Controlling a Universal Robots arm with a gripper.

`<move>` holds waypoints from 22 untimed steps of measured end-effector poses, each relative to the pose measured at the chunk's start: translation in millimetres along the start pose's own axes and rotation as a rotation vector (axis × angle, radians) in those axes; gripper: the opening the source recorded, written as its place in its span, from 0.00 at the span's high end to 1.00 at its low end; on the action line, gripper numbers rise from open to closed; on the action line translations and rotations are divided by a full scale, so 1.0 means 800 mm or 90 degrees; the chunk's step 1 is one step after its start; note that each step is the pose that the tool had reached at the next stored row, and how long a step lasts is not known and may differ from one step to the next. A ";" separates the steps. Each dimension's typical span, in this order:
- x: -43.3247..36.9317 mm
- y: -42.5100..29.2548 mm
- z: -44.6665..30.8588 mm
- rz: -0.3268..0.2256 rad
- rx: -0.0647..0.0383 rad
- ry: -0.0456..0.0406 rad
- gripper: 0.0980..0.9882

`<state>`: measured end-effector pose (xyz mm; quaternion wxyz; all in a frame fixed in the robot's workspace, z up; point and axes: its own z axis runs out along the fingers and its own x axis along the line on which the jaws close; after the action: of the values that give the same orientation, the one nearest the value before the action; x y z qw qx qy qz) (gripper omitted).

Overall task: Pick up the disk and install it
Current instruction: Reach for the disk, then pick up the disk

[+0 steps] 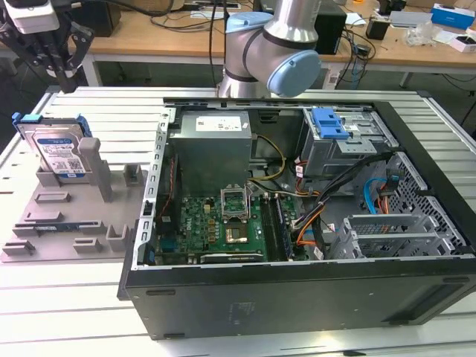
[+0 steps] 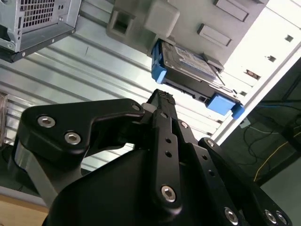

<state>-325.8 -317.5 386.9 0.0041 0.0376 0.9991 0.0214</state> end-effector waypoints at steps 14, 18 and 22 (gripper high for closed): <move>0.000 0.0000 0.0000 0.000 0.000 0.0027 0.99; 0.000 0.0000 0.0000 0.000 0.000 0.0041 0.99; 0.000 0.0000 0.0000 0.000 0.000 0.0050 0.99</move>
<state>-325.8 -317.5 386.9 0.0002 0.0377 0.9991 0.0213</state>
